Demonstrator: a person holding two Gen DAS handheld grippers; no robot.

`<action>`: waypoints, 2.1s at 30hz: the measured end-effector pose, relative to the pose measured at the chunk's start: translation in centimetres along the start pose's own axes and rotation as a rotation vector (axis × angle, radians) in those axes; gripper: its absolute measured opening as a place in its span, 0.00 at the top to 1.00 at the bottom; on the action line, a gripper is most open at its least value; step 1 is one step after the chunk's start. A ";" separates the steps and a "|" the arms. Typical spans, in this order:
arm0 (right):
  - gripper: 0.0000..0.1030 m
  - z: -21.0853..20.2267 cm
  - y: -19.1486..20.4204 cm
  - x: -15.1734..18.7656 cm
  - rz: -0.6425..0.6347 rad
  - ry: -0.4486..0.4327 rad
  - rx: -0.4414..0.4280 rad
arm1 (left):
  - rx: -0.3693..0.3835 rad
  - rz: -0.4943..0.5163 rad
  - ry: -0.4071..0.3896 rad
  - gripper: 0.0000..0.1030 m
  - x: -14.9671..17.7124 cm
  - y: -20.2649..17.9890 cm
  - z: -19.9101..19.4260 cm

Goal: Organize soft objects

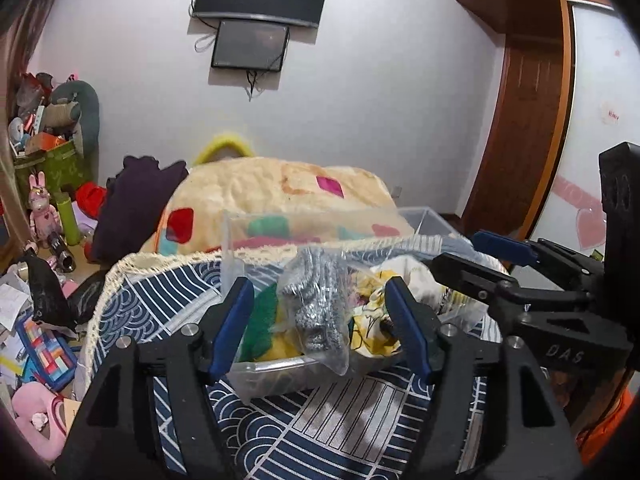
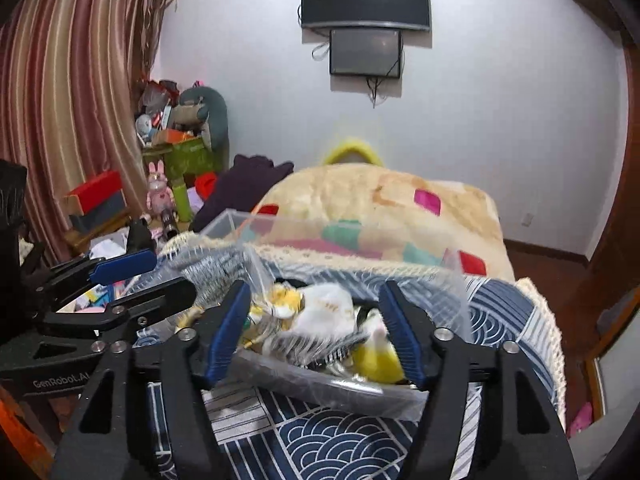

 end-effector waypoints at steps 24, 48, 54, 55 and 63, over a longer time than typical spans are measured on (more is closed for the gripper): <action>0.31 -2.2 0.2 6.2 0.003 0.039 -0.057 | 0.000 0.044 -0.064 0.33 2.9 -1.1 -4.9; 0.19 -10.3 1.1 5.5 0.043 -0.229 -0.041 | -0.020 0.073 -0.240 0.11 5.0 -4.7 -11.4; 0.06 -10.6 0.5 5.5 0.071 -0.253 -0.015 | -0.049 0.071 -0.265 0.02 5.0 -4.7 -11.7; 0.04 -10.7 0.4 5.5 0.076 -0.258 -0.012 | -0.049 0.069 -0.264 0.01 5.0 -4.6 -11.7; 0.00 -11.2 0.2 5.6 0.082 -0.277 0.014 | -0.051 0.063 -0.256 0.01 5.1 -4.4 -11.5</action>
Point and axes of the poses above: each gripper's, at about its wrist camera, not at the fingertips, and z roughly the way its jaws point, y to its left, x to its underside, the point moved 4 cm from there along z, roughly the way its jaws point, and after that the axes turned 7 degrees about y, right-handed, at the moved point
